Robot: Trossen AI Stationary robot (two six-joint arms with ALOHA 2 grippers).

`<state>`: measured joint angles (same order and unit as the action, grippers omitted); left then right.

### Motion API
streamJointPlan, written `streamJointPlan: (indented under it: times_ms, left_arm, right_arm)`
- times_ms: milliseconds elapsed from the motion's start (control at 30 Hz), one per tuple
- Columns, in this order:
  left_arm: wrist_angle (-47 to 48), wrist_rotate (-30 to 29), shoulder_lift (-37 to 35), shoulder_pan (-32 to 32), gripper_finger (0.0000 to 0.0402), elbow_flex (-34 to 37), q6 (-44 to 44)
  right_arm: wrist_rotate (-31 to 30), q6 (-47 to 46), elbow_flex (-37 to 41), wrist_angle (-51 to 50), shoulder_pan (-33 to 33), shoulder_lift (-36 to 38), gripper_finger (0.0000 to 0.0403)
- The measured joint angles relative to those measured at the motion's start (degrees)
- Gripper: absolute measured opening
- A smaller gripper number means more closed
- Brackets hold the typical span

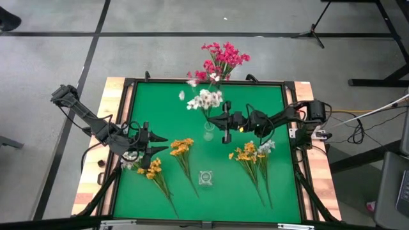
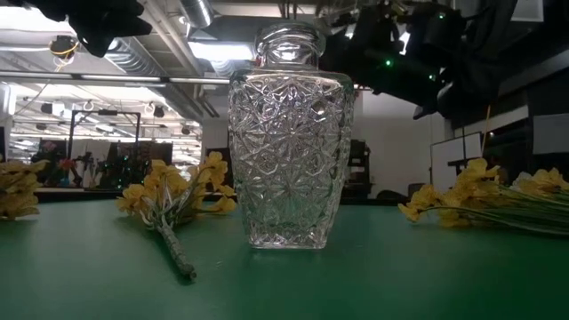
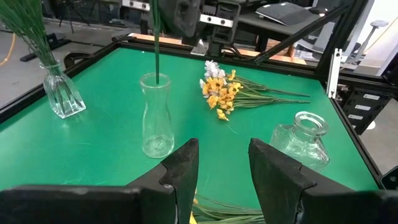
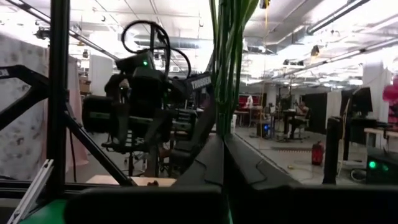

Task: Sort flowers into vase by color
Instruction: Put the middle white flowers into the middle transparent vase

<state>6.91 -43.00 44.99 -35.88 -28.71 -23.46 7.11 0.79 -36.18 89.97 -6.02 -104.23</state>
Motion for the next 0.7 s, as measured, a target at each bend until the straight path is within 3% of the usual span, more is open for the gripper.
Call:
streamJointPlan:
  times_ms: [700]
  left_arm:
    - [0.1,0.0,0.0,0.0,0.0137,0.0,-0.01]
  right_arm:
    - [-1.12,-1.06,0.44,-0.02,-0.02,-4.41,0.0001]
